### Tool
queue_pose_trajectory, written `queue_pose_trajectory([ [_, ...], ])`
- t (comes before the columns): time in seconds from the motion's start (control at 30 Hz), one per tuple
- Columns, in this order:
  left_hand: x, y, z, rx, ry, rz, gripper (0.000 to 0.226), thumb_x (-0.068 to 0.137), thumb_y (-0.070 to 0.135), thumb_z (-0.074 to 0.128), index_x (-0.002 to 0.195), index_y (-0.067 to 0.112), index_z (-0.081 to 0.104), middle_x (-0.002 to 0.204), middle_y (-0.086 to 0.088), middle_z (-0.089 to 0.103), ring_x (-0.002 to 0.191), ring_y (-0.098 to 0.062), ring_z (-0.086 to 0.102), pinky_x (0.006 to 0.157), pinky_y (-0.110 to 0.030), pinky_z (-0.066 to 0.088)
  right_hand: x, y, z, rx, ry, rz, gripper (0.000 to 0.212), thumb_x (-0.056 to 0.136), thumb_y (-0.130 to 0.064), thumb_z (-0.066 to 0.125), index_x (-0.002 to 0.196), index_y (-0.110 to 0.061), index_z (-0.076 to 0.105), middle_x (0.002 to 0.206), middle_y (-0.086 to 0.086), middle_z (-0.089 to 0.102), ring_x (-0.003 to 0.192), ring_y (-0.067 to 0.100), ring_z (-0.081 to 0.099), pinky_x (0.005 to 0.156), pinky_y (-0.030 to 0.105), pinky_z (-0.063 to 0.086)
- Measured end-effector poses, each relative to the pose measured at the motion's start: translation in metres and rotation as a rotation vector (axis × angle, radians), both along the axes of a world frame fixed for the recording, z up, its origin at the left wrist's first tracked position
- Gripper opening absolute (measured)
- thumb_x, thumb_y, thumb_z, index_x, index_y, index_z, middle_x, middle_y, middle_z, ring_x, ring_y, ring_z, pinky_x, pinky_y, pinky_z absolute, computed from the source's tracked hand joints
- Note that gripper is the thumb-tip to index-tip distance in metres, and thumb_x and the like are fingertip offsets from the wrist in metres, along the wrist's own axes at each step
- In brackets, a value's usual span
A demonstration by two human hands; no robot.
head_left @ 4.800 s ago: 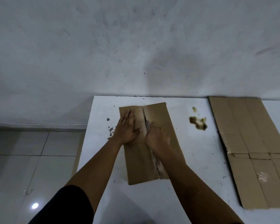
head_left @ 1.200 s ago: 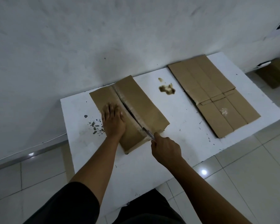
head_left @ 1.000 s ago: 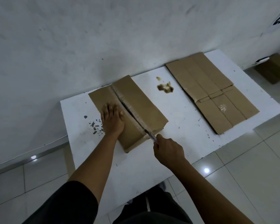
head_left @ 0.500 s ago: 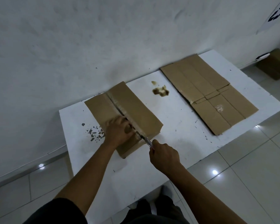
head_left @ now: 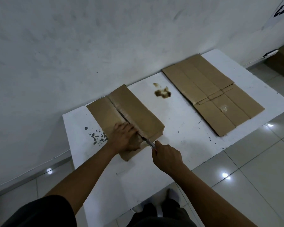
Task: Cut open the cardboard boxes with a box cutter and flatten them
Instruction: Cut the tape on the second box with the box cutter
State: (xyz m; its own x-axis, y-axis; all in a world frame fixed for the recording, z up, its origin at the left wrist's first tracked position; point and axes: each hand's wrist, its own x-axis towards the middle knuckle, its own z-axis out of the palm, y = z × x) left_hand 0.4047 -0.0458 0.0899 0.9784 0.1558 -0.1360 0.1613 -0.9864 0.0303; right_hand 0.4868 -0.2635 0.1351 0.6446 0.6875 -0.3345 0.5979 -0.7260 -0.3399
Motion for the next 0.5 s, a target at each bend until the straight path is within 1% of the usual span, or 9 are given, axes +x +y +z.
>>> queue_pose_trajectory([
  [0.07, 0.007, 0.003, 0.002, 0.029, -0.044, -0.044, 0.087, 0.064, 0.086, 0.045, 0.122, 0.023, 0.063, 0.128, -0.003, 0.060, 0.118, -0.026, 0.055, 0.103, -0.046, 0.034, 0.001, -0.002, -0.002, 0.000, 0.005, 0.006, 0.027, 0.104, -0.041, 0.039, 0.115, -0.021, 0.054, 0.067, -0.008, 0.051, 0.053, 0.010, 0.051, 0.060, 0.025, 0.050],
  [0.17, 0.018, 0.004, 0.006, -0.034, 0.015, -0.061, 0.080, 0.064, 0.080, 0.051, 0.120, 0.024, 0.060, 0.127, 0.000, 0.056, 0.119, -0.023, 0.050, 0.105, -0.042, 0.031, 0.004, -0.004, -0.003, 0.006, 0.004, 0.003, 0.027, 0.103, -0.043, 0.039, 0.112, -0.022, 0.054, 0.074, -0.004, 0.060, 0.059, 0.015, 0.059, 0.064, 0.030, 0.057],
  [0.23, 0.022, 0.002, 0.010, -0.108, 0.057, -0.022, 0.077, 0.064, 0.080, 0.052, 0.119, 0.027, 0.060, 0.125, 0.005, 0.055, 0.119, -0.019, 0.047, 0.105, -0.040, 0.028, 0.007, -0.005, -0.007, 0.019, 0.005, -0.008, 0.028, 0.103, -0.044, 0.039, 0.109, -0.022, 0.054, 0.074, -0.003, 0.060, 0.060, 0.017, 0.060, 0.064, 0.032, 0.058],
  [0.3, 0.026, 0.005, 0.016, -0.262, 0.065, 0.062, 0.071, 0.061, 0.084, 0.049, 0.108, 0.033, 0.063, 0.116, 0.014, 0.054, 0.114, -0.012, 0.045, 0.103, -0.037, 0.026, 0.011, -0.006, -0.012, 0.019, 0.042, -0.027, 0.029, 0.102, -0.046, 0.039, 0.105, -0.021, 0.054, 0.072, -0.003, 0.058, 0.058, 0.016, 0.057, 0.063, 0.033, 0.057],
  [0.33, 0.028, 0.009, 0.020, -0.357, 0.070, 0.108, 0.063, 0.061, 0.083, 0.051, 0.101, 0.036, 0.065, 0.110, 0.018, 0.054, 0.111, -0.009, 0.045, 0.102, -0.035, 0.026, 0.013, -0.007, -0.013, 0.015, 0.098, -0.037, 0.031, 0.102, -0.047, 0.039, 0.103, -0.020, 0.054, 0.071, -0.003, 0.057, 0.058, 0.015, 0.055, 0.063, 0.033, 0.057],
  [0.4, 0.032, 0.018, 0.020, -0.508, 0.073, 0.174, 0.037, 0.069, 0.069, 0.068, 0.088, 0.036, 0.070, 0.101, 0.022, 0.058, 0.109, -0.008, 0.048, 0.104, -0.039, 0.030, 0.017, -0.012, -0.013, 0.050, 0.327, -0.106, 0.033, 0.103, -0.047, 0.040, 0.101, -0.017, 0.054, 0.072, -0.001, 0.057, 0.056, 0.014, 0.053, 0.057, 0.031, 0.052],
  [0.47, 0.034, 0.021, 0.016, -0.594, 0.049, 0.224, 0.020, 0.074, 0.051, 0.079, 0.085, 0.036, 0.073, 0.098, 0.019, 0.061, 0.108, -0.008, 0.048, 0.105, -0.044, 0.033, 0.017, -0.018, -0.011, 0.133, 0.589, -0.206, 0.032, 0.104, -0.046, 0.042, 0.105, -0.016, 0.053, 0.074, 0.003, 0.057, 0.053, 0.016, 0.055, 0.050, 0.026, 0.047],
  [0.5, 0.034, 0.020, 0.014, -0.635, 0.042, 0.249, 0.017, 0.075, 0.047, 0.080, 0.085, 0.035, 0.074, 0.098, 0.018, 0.062, 0.107, -0.008, 0.049, 0.104, -0.045, 0.035, 0.014, -0.020, -0.012, 0.169, 0.650, -0.240, 0.032, 0.103, -0.047, 0.042, 0.107, -0.017, 0.053, 0.074, 0.004, 0.057, 0.053, 0.016, 0.055, 0.049, 0.025, 0.047],
])
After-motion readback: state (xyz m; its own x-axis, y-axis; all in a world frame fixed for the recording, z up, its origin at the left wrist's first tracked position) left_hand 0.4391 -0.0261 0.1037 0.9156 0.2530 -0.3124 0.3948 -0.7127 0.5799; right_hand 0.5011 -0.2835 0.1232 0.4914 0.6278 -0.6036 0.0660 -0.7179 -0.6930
